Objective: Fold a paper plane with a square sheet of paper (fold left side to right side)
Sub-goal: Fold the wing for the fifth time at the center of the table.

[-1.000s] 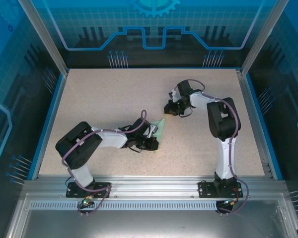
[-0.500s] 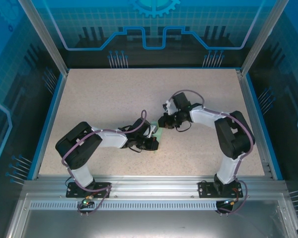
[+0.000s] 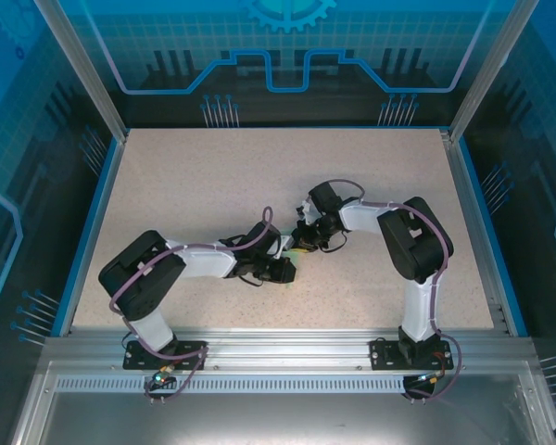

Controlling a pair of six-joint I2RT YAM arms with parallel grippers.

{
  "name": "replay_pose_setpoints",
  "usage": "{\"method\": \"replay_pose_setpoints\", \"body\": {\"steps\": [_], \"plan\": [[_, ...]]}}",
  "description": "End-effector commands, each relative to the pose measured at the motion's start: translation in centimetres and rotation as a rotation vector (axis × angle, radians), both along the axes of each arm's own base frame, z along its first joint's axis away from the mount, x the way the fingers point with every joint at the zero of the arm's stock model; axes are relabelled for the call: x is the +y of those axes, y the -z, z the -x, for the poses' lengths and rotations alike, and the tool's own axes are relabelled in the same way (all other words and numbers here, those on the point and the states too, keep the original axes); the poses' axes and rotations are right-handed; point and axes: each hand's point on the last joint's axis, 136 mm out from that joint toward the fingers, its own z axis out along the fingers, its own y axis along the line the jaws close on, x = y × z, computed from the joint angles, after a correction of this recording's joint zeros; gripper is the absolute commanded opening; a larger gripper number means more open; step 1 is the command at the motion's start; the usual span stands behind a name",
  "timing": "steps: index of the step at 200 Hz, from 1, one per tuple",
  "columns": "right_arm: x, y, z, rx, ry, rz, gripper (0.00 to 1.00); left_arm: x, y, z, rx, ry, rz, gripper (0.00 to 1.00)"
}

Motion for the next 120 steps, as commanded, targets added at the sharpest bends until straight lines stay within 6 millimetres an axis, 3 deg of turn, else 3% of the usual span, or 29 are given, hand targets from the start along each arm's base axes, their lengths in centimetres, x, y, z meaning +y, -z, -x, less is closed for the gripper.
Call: {"method": "replay_pose_setpoints", "body": {"steps": [1, 34, 120], "plan": [[-1.6, 3.0, 0.3, 0.041, 0.03, 0.111, 0.13, 0.1, -1.8, 1.3, 0.0, 0.043, 0.002, 0.18], [-1.6, 2.8, 0.2, 0.038, 0.029, 0.108, 0.13, -0.6, -3.6, 0.5, -0.051, 0.046, 0.041, 0.2], [-1.7, 3.1, 0.4, 0.054, 0.028, 0.117, 0.13, -2.8, -2.4, 0.6, 0.015, 0.107, 0.094, 0.19]]}}
